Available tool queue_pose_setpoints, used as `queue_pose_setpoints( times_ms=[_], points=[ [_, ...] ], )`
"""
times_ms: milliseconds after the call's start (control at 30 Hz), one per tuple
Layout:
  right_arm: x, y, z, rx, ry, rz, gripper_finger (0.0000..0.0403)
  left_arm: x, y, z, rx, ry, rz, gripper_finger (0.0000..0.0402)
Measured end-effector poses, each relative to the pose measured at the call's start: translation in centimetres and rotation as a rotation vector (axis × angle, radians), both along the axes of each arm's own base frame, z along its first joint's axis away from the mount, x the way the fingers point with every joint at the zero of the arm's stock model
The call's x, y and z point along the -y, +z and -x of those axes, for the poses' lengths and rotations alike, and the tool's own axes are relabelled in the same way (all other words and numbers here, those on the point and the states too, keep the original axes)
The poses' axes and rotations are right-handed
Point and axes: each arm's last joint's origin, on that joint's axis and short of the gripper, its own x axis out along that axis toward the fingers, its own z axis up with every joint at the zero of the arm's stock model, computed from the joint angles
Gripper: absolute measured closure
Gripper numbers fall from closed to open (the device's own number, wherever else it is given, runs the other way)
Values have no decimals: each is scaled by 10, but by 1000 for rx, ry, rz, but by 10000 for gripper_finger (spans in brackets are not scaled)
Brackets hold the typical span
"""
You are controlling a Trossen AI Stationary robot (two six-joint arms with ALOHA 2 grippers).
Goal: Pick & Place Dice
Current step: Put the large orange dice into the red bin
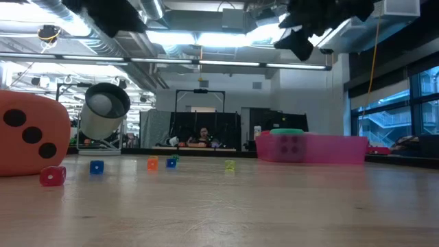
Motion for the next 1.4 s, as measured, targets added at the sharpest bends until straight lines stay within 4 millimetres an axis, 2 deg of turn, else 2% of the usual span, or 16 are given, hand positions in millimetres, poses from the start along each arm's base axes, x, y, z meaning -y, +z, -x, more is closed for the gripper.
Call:
queue_pose_setpoints(
  times_ms=[133,300,500,667,867,1000,1167,1400],
  points=[
    [-22,-3,-12,0,88,11,130,-1,3,22,-74,-8,137,258],
    [-55,-8,-25,-10,124,88,127,-2,3,46,-210,18,394,258],
    [-89,-18,-40,-26,130,156,127,7,4,58,-347,-1,689,258],
    [-110,-32,-53,-56,85,202,127,17,-4,67,-514,61,810,258],
    [-129,-48,-74,-19,92,185,127,25,-21,81,-723,188,767,258],
    [-138,-60,-85,-11,71,205,127,30,-30,84,-766,220,668,258],
    [-145,-68,-90,-21,15,198,127,37,-44,81,-832,236,518,259],
    [-156,-68,-89,7,-18,228,127,47,-67,69,-858,231,294,259]
  ],
)
